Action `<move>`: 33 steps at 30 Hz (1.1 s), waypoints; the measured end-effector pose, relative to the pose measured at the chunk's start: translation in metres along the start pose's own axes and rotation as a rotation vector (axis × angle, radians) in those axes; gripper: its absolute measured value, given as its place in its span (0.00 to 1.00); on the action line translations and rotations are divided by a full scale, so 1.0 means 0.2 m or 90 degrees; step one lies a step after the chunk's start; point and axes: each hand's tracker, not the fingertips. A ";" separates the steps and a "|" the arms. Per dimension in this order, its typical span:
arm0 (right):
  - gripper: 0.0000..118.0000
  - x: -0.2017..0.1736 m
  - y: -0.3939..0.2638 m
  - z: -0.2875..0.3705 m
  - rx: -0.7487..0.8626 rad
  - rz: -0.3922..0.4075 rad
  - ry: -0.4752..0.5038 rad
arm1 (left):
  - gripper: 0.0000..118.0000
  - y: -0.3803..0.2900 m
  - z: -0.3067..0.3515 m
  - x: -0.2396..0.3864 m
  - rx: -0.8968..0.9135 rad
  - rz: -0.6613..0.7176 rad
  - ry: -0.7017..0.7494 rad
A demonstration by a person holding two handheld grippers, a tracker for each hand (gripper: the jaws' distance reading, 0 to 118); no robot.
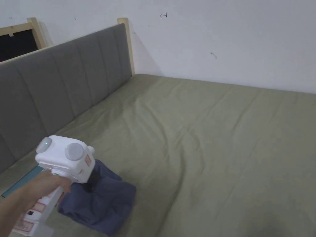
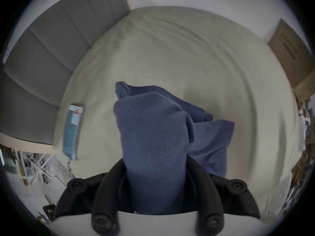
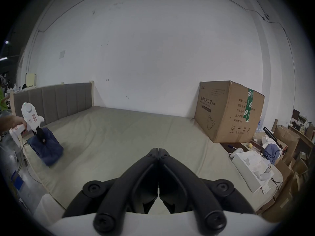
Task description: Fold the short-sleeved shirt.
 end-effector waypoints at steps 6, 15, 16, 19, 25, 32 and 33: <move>0.00 0.03 0.00 -0.03 -0.012 0.041 -0.014 | 0.33 0.02 -0.05 -0.12 0.044 0.025 0.091; 0.00 0.04 -0.04 -0.05 -0.042 0.040 0.012 | 0.98 -0.09 0.10 -0.12 0.112 0.083 0.011; 0.00 0.04 -0.04 -0.05 -0.041 0.036 0.017 | 0.94 -0.08 0.06 -0.16 0.123 0.086 0.009; 0.00 0.05 -0.04 -0.02 -0.033 0.032 0.023 | 0.17 -0.18 0.19 -0.05 0.168 0.075 -0.050; 0.00 0.16 -0.02 0.04 -0.015 -0.015 0.023 | 0.00 -0.48 0.64 0.32 0.409 0.051 -0.093; 0.00 0.30 0.04 0.10 0.018 -0.048 0.022 | 0.00 -0.82 1.13 0.80 0.546 -0.011 -0.164; 0.00 0.31 0.04 0.11 0.021 -0.052 0.025 | 0.00 -0.84 1.17 0.86 0.559 -0.029 -0.157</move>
